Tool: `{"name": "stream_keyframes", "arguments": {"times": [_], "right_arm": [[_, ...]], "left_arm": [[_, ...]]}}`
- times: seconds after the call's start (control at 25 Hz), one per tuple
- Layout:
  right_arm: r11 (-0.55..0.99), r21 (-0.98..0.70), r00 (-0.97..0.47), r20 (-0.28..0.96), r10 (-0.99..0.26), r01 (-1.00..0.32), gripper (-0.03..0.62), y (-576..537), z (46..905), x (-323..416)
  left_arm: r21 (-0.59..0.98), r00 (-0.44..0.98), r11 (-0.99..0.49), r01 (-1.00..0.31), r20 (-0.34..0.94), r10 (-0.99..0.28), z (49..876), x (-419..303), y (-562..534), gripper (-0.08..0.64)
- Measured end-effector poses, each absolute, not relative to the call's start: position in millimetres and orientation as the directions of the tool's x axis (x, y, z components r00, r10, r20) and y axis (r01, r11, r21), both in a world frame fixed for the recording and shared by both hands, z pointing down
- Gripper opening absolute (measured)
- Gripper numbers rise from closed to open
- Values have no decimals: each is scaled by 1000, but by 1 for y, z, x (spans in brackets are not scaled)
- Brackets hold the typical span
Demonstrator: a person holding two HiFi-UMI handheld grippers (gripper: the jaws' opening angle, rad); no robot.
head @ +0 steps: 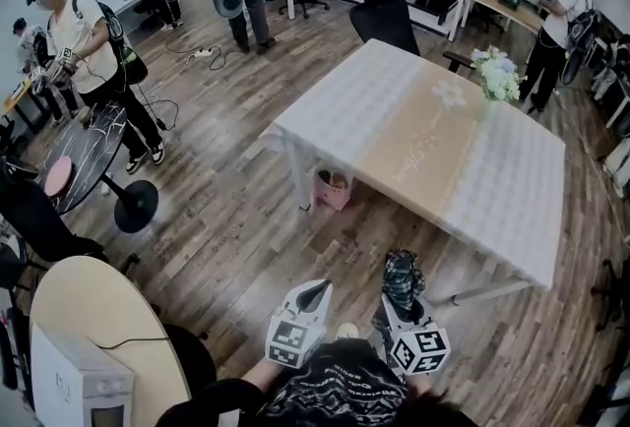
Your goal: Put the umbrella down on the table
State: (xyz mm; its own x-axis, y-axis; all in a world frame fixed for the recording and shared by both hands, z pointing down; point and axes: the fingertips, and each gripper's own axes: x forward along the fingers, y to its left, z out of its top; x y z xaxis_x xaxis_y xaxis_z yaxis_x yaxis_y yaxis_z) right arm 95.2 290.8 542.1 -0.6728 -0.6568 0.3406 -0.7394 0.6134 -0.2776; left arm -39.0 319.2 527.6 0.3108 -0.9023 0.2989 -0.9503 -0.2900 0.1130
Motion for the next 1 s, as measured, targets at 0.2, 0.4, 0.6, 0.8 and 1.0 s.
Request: {"name": "stream_keyframes", "arguments": {"times": [0.2,0.4,0.6,0.8,1.0], "right_arm": [[630,-272,-686,339,-644,-727,183,238,543,117],[641,-267,-693,337,-638,-720,183,202,546,138],[630,-274,-686,337,-644,-726,183,184,547,151],[615,-282,-676,343,-652,-736,183,170,551,153],[593,-283,-657,360,-662,-753,184,146,561,152]], "left_arm": [[108,290,-269,-957,294,-911,527,-16,271,18],[113,280,-257,-960,287,-916,531,9,237,18],[117,291,-268,-956,289,-912,532,23,219,18],[124,300,-275,-953,303,-905,538,25,202,18],[140,331,-302,-943,315,-889,550,27,170,20]]}}
